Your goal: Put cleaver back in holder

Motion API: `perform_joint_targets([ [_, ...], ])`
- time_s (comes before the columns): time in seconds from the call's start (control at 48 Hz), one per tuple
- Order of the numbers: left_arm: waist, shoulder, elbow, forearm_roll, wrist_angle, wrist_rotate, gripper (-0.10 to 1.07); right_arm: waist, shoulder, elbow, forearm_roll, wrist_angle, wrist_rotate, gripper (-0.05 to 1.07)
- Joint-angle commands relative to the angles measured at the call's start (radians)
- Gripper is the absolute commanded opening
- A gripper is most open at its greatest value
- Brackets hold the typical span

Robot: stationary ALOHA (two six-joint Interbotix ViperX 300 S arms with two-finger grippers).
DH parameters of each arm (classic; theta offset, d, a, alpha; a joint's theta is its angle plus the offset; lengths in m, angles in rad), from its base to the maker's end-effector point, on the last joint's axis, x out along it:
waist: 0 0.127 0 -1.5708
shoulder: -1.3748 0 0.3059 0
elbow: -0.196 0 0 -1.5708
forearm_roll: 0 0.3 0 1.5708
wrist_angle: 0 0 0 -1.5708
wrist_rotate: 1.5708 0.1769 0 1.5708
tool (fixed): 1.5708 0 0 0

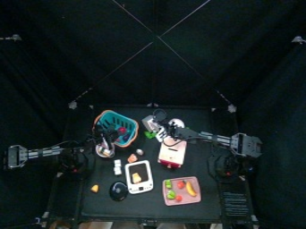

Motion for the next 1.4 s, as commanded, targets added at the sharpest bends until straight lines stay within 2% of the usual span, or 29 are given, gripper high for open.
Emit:
perform_joint_targets([
  [0.0,0.002,0.0,-0.012,0.0,-0.003,0.002,0.61,0.0,-0.028,-0.029,-0.003,-0.006,-0.002,0.54],
  [1.375,0.002,0.002,-0.008,0.0,-0.003,0.002,0.6,0.009,-0.017,-0.035,-0.003,-0.003,-0.002,0.54],
])
